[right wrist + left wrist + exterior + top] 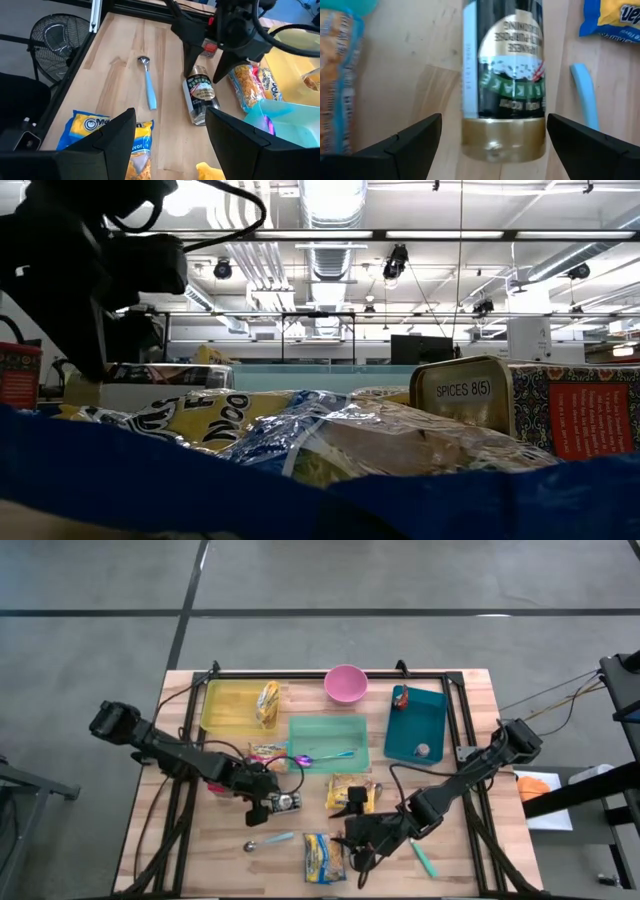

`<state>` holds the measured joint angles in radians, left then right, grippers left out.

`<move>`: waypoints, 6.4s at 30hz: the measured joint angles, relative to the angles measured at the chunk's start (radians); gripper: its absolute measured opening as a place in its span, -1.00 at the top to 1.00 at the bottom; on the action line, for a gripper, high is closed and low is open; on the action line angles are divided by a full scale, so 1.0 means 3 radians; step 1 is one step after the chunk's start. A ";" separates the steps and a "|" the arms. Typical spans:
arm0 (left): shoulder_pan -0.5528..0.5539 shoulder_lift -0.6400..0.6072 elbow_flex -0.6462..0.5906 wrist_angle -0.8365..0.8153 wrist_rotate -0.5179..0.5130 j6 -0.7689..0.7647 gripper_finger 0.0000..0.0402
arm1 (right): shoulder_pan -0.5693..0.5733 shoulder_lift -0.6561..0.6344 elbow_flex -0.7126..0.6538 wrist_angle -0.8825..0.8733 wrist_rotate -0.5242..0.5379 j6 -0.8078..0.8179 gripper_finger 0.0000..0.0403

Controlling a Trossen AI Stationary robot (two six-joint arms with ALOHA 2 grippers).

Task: Pick & Place Food Item
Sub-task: Put the gold seasoning bottle into the blue bin

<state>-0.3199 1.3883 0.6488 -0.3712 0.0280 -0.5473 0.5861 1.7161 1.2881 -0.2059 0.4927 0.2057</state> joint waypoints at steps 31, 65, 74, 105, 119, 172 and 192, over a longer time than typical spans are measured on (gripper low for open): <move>0.0050 0.0635 0.0335 -0.0199 0.0378 0.0483 -0.80 | 0.0001 -0.0014 0.0000 -0.0002 -0.0025 0.0004 -0.18; 0.0196 0.0664 0.1117 -0.0323 0.0855 -0.0278 -0.37 | 0.0058 -0.0011 0.0000 -0.0152 0.0104 -0.1147 -0.18; 0.0355 0.0663 0.1288 -0.0333 0.0956 -0.0107 -0.37 | 0.0062 -0.0011 0.0001 0.0004 0.0109 -0.1181 -0.18; 0.1013 0.0658 0.1290 0.0007 0.1774 -0.0157 -0.37 | -0.0080 -0.0203 0.0003 -0.0334 0.0776 -0.1142 -0.18; 0.1290 0.0656 0.1290 0.0052 0.1980 -0.0107 -0.37 | -0.0134 -0.0201 0.0003 -0.0614 0.0712 -0.1120 -0.18; 0.1336 0.0656 0.1292 0.0336 0.2079 -0.0290 -0.37 | -0.0197 0.0510 0.0213 -0.0344 0.2610 -0.2880 -0.72; 0.1346 0.0656 0.1293 0.0508 0.2178 -0.0267 -0.37 | -0.0445 0.0697 0.0221 -0.0347 0.2370 -0.2681 -0.72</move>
<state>0.0838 1.5852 1.0367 -0.2189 0.6815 -0.6273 0.4526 1.9250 1.3544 -0.3099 1.2037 -0.5987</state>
